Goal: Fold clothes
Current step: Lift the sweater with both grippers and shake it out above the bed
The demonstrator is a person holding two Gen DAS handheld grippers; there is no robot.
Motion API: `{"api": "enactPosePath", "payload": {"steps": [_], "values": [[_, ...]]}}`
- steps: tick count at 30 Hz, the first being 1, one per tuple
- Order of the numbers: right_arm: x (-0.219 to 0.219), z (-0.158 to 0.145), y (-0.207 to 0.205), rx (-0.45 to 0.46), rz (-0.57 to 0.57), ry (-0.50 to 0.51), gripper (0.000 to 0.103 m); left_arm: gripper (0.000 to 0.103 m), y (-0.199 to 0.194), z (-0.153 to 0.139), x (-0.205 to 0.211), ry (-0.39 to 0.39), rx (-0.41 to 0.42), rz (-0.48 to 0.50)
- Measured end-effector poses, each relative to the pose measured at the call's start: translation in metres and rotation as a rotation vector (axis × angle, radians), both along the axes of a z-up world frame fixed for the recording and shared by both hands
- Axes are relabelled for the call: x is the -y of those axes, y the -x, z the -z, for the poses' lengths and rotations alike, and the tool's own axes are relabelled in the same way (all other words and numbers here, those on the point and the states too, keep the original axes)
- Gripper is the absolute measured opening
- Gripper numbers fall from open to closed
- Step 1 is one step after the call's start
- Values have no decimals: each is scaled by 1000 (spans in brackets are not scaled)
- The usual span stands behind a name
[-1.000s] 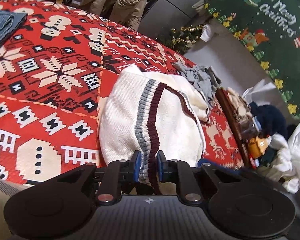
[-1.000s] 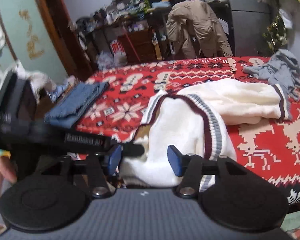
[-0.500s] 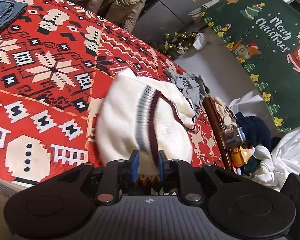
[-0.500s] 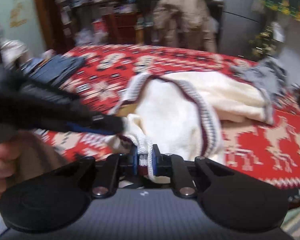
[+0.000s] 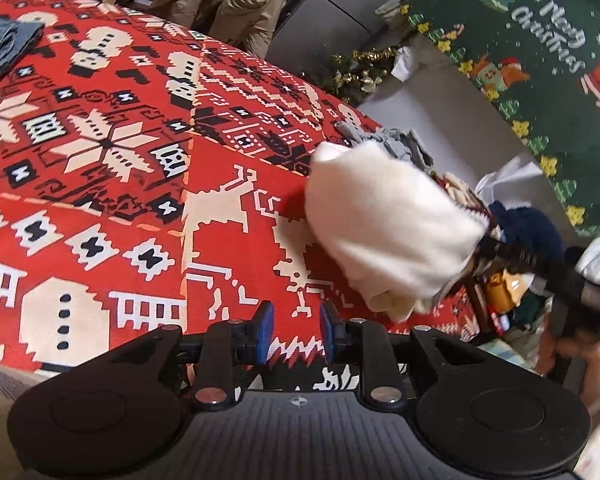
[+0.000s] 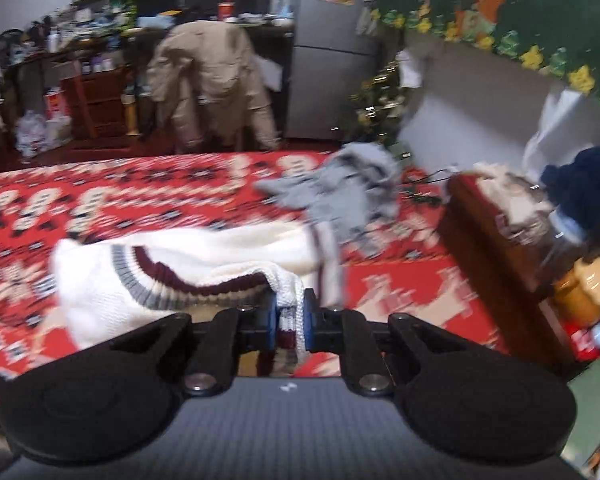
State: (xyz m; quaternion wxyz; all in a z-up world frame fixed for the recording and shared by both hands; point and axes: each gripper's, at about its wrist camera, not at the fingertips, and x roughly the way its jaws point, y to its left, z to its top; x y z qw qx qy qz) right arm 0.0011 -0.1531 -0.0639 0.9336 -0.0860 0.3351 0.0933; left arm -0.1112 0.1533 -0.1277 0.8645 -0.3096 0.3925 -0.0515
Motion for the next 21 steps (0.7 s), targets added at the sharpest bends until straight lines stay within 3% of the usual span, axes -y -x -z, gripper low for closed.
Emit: {"api": "enactPosePath", "payload": {"steps": [4,9,16,21], "values": [[32,16,-26,-31,50,-17,13,23,-8,-3,4,-50,8,6],[56,42,-46,-72,108,-60,13,33,-39,-6,9,-98,5,12],[73,57,-60,-87,160,-109,12,42,-116,-26,2,57,21,-7],[85,58,-57,-99,157,-186,13,44,-193,-34,27,-43,-25,102]]}}
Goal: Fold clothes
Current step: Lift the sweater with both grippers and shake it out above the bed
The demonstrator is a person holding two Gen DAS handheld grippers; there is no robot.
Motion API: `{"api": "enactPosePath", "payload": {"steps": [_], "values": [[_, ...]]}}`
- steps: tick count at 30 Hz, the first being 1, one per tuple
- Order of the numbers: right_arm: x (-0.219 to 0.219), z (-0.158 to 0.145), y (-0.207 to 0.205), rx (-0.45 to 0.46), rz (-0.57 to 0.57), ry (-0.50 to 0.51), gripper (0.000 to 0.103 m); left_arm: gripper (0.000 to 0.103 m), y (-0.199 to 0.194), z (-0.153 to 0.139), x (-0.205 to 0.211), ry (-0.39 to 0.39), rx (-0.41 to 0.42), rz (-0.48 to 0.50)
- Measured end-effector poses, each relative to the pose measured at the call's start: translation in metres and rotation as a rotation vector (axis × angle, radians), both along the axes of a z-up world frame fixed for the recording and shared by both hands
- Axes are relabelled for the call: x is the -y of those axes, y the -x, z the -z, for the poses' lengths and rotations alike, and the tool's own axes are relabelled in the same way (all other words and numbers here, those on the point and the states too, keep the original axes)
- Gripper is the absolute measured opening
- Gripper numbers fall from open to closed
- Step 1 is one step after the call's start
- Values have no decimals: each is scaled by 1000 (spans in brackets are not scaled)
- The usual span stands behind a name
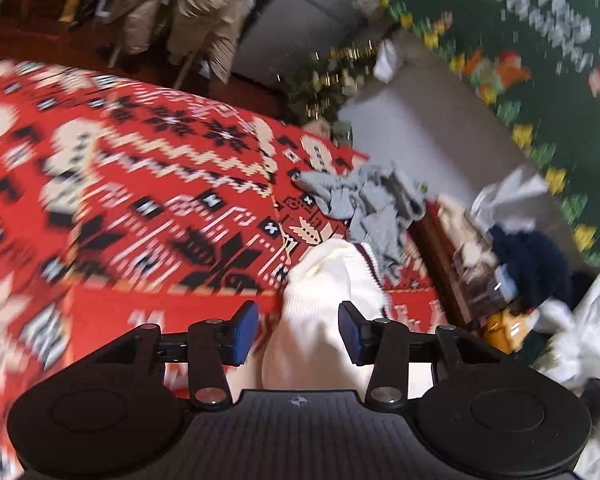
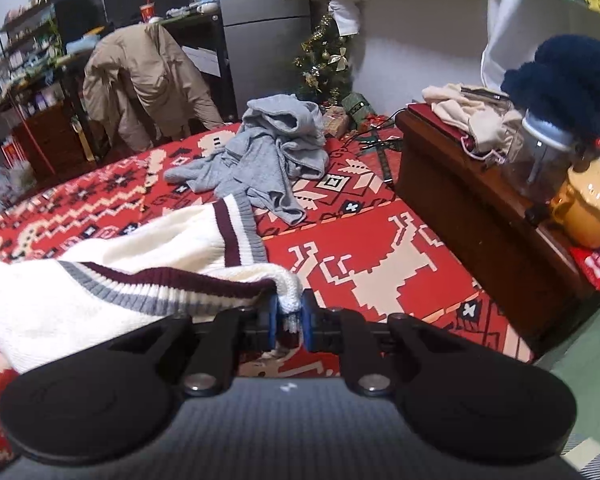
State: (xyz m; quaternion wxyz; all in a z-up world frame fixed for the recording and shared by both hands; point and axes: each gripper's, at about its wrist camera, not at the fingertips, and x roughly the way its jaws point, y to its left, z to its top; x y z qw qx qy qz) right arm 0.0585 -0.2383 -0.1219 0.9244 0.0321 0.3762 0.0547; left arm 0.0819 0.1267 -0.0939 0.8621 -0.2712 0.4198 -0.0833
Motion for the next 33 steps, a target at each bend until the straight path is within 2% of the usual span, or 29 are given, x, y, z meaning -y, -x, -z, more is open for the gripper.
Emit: {"api": "enactPosePath", "payload": {"steps": [3,6,8,9,11,14,19,21,26,30,33], "values": [[4,5,-2,-11,0,-25,13,44,-36,9,21,-71,-47,89],[7,11,-6,-20,-1,-51,13,40,-50,23,42,-157,-95,154],[9,14,-9,-24,1,-67,13,20,-58,33,56,-214,-126,196],[10,15,-10,-26,2,-75,13,18,-58,35,59,-235,-125,191],[11,18,-12,-28,2,-91,13,8,-50,30,58,-243,-100,157],[12,16,-11,-10,-2,-126,13,7,-34,11,48,-241,-71,75],[11,-2,5,79,10,-118,12,6,2,-41,26,-343,-37,-78],[11,-14,14,119,24,-117,12,6,20,-65,13,-374,-16,-140],[-6,-53,35,204,-5,-114,12,6,82,-112,-23,-370,79,-242],[-41,-90,40,264,-85,-66,12,6,122,-128,-44,-371,111,-306],[-71,-118,37,295,-150,-38,12,6,136,-128,-69,-332,101,-368]]}}
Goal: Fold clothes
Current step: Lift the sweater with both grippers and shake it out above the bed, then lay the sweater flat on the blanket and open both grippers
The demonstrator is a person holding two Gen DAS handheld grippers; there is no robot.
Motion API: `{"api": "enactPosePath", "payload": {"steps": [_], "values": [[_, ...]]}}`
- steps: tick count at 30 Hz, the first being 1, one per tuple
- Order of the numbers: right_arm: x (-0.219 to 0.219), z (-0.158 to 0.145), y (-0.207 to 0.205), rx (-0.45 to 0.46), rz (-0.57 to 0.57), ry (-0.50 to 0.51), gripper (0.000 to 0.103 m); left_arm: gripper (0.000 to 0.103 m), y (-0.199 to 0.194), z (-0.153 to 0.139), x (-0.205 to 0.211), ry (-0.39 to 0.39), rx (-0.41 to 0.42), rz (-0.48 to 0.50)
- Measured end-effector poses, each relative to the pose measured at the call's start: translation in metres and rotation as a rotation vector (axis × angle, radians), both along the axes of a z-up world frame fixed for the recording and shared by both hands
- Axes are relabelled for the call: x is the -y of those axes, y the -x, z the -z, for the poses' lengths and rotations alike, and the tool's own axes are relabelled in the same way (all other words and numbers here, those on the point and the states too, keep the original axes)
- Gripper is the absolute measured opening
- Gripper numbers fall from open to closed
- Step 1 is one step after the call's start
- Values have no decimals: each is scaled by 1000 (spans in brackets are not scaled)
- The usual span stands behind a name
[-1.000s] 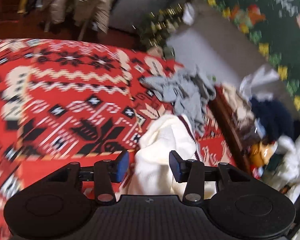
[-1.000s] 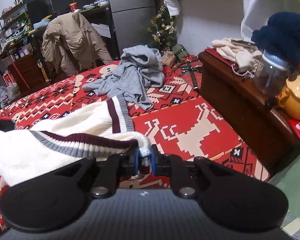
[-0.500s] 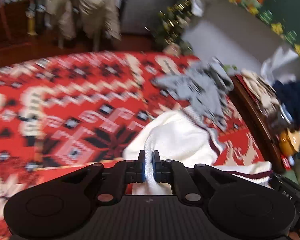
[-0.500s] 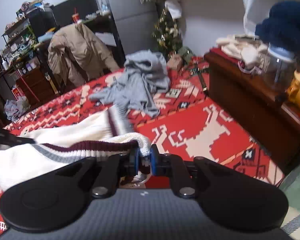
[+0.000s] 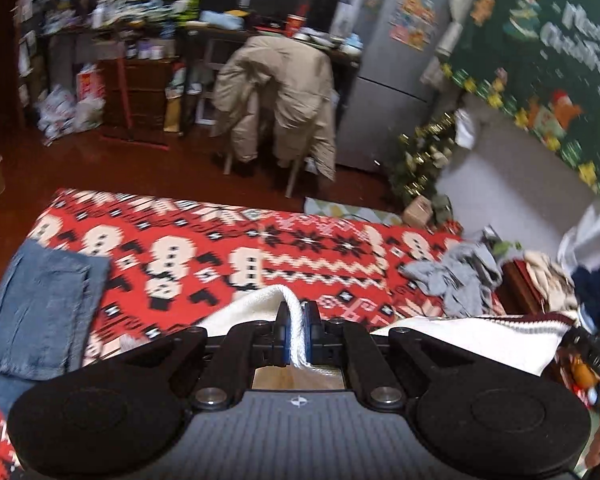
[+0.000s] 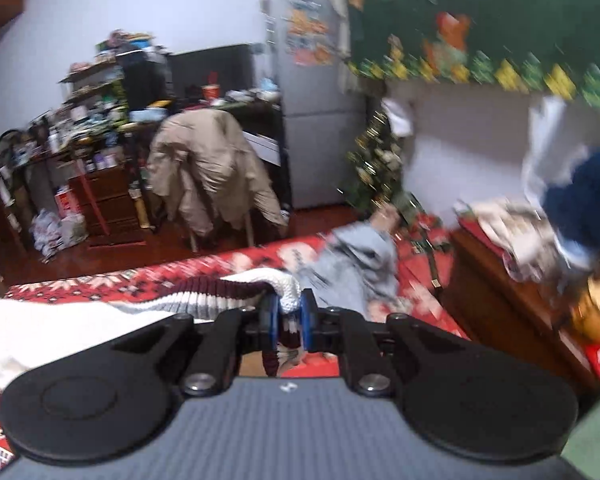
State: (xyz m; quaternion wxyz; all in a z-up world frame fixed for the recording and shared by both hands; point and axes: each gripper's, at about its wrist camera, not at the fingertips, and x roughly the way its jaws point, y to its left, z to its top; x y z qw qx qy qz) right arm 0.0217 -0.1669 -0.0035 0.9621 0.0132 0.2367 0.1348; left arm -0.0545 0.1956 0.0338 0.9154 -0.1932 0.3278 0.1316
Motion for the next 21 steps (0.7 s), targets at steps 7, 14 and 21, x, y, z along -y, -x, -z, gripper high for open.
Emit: {"api": "enactPosePath", "payload": {"steps": [7,14,21], "values": [[-86,-51,-24,39,-128,91,12,6,2,-15,-59,103,57,-136],[-146,-89,-81,63,-160,54,11,6,-10,-57,-81,70,147,-169],[-183,-58,-146,-3,-178,124,12,7,-22,3,-38,27,54,-28]]}}
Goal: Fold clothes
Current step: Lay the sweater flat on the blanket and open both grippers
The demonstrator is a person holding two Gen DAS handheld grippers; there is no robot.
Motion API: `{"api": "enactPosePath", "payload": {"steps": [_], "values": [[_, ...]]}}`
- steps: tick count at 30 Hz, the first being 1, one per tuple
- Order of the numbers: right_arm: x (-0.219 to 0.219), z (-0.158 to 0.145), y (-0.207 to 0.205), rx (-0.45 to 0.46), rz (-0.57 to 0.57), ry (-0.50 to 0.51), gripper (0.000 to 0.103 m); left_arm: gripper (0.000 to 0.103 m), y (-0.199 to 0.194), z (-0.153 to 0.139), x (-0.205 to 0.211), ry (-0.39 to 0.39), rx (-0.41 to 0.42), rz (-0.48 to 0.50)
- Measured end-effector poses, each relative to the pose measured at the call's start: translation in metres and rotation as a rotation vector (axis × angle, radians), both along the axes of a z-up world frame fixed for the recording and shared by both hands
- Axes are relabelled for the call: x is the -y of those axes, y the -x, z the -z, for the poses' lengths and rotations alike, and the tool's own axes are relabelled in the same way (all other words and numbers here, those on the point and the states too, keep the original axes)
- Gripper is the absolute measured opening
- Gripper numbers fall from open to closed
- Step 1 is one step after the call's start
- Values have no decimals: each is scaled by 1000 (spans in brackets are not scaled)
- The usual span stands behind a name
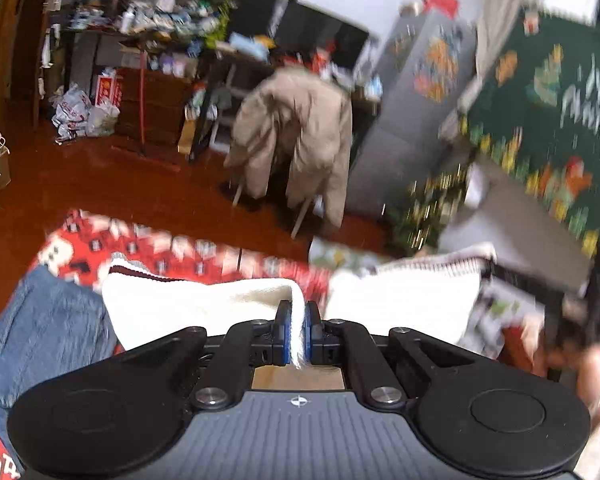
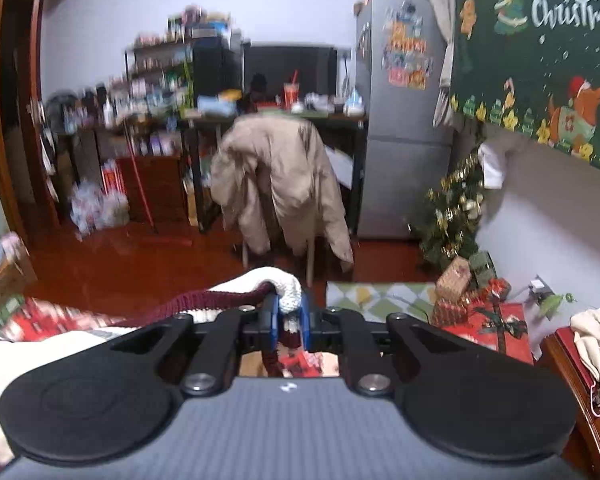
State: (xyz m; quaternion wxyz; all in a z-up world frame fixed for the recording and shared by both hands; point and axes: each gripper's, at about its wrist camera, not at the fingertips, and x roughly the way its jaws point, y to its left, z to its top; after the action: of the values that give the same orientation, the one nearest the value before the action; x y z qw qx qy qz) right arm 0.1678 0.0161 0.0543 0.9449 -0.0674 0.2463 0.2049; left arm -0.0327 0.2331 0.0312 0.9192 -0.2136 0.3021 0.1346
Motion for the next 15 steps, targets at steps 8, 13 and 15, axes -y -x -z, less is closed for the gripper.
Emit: {"api": "enactPosePath", "payload": {"steps": [8,13,15], "values": [[23,131,-17,-239,74,210,15,13,-15,95,44,87,-150,116],[72,148,21,-278,95,171,22,27,-2,99,60,77,-167,125],[88,149,32,-280,101,173,26,31,7,98,63,73,-179,125]]}}
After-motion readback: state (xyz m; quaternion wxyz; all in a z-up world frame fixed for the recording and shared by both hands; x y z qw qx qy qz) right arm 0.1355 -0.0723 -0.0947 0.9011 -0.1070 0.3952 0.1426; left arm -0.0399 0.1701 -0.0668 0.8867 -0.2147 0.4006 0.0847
